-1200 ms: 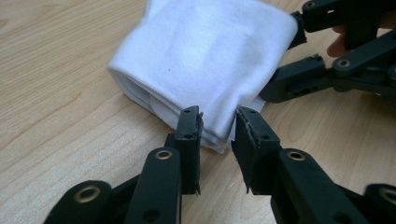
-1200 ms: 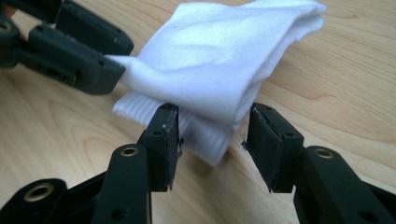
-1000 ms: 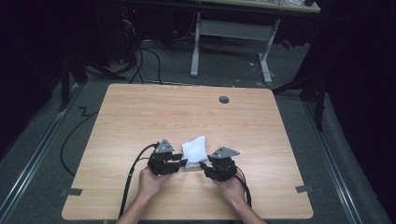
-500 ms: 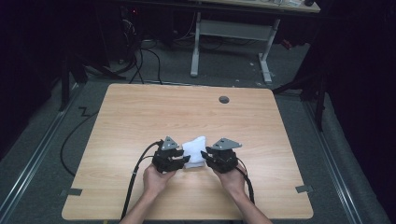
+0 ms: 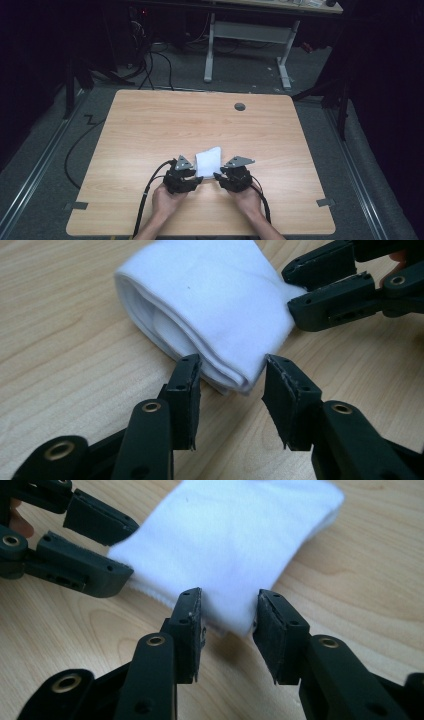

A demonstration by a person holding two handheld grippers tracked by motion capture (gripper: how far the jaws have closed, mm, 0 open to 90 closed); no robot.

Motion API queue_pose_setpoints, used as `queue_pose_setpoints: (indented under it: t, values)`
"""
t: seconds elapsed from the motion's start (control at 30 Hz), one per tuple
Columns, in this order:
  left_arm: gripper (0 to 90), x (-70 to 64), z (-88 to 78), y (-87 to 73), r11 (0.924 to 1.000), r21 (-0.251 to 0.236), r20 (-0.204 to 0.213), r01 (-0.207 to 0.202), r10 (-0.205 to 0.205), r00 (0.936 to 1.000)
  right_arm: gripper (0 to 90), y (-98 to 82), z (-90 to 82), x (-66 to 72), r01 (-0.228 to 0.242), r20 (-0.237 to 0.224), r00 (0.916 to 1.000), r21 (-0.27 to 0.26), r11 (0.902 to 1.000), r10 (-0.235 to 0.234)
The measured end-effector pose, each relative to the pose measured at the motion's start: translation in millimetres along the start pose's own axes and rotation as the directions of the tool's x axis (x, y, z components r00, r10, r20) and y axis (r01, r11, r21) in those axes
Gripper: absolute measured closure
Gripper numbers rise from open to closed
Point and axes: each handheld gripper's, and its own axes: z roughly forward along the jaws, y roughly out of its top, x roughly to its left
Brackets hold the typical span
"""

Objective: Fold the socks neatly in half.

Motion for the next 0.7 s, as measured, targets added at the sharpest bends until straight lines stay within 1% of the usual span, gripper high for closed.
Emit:
queue_pose_setpoints:
  t: [0.07, 0.23, 0.27, 0.33, 0.4, 0.5, 0.6, 0.7]
  values:
    - [59.5, 0.2, 2.7, -0.8, 1.0, 0.008, 0.0, -0.001, 0.001, 1.0, 62.2, -3.7, 1.1, -0.6, -0.004, 0.001, 1.0, 0.007, 1.0, 0.004]
    - [61.4, 2.2, 9.1, 1.1, 0.9999, 0.01, 0.001, 0.008, -0.008, 1.0, 62.3, -9.0, 3.2, -1.8, -0.011, 0.011, 0.9999, 0.014, 0.9999, 0.01]
    - [61.5, 2.6, 9.9, 2.2, 0.9999, 0.01, -0.007, 0.006, -0.006, 1.0, 62.2, -9.3, 3.6, -2.0, -0.01, 0.012, 0.9999, 0.012, 0.9999, 0.01]
    - [61.7, 4.1, 12.2, 4.2, 0.9999, 0.009, -0.008, 0.007, -0.007, 0.9999, 62.3, -8.9, 3.6, -2.2, -0.015, 0.013, 0.9998, 0.008, 0.9999, 0.015]
    - [61.7, 6.3, 13.9, 6.1, 0.9999, 0.009, -0.016, 0.013, -0.013, 0.9998, 62.4, -7.8, 3.4, -2.6, -0.01, 0.016, 0.9998, 0.001, 0.9999, 0.01]
    - [61.3, 9.8, 16.5, 8.3, 0.9996, -0.001, -0.021, 0.028, -0.028, 0.9994, 62.7, -6.2, 4.0, -2.3, -0.016, 0.024, 0.9996, 0.001, 0.9999, 0.016]
    - [61.0, 13.0, 18.7, 9.7, 0.9989, -0.011, -0.028, 0.046, -0.047, 0.9985, 63.3, -4.4, 5.8, -3.0, -0.009, 0.031, 0.9995, 0.0, 1.0, 0.009]
    - [60.8, 14.8, 20.8, 12.3, 0.9988, -0.009, -0.033, 0.047, -0.048, 0.9983, 63.7, -1.2, 6.9, -4.1, -0.013, 0.044, 0.999, -0.003, 0.9999, 0.013]
